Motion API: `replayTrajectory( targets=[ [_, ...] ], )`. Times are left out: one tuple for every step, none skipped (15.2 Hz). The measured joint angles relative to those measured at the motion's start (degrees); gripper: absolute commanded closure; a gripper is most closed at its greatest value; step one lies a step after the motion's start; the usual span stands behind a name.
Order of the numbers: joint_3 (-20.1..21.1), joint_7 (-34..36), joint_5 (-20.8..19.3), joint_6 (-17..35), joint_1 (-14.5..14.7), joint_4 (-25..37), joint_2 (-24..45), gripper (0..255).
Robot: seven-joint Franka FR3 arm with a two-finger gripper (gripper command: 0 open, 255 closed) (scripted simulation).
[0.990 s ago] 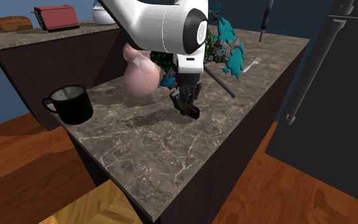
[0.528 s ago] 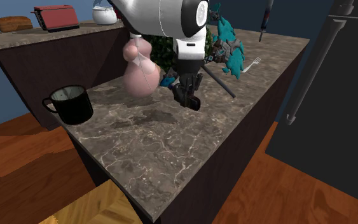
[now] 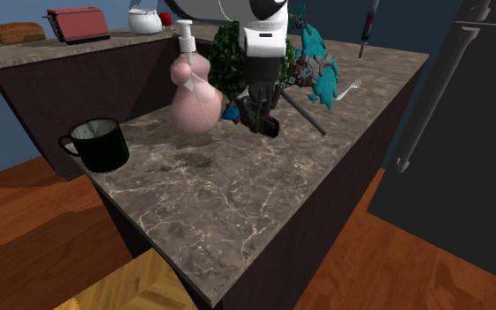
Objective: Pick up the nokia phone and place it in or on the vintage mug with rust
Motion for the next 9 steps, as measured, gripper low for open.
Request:
replayTrajectory(
  targets=[
    [0.0,-0.2,0.3,-0.7,-0.1,0.5,-0.3,255],
    [0.1,-0.4,0.5,-1.4,-0.2,0.9,-0.7,255],
    [0.1,-0.5,0.6,-2.1,-0.2,1.5,-0.8,255],
    [0.1,-0.6,0.8,-2.8,-0.2,2.0,-1.0,255],
    [0.1,-0.7,1.0,-3.6,-0.2,2.6,-1.3,255],
    [0.2,-0.9,1.2,-4.3,-0.3,3.0,-1.6,255],
    [0.2,-1.1,1.5,-5.0,-0.4,3.4,-2.1,255],
    [0.2,-1.2,1.6,-5.6,-0.4,3.9,-2.2,255],
    [0.2,-1.3,1.8,-6.3,-0.4,4.3,-2.5,255]
  ],
)
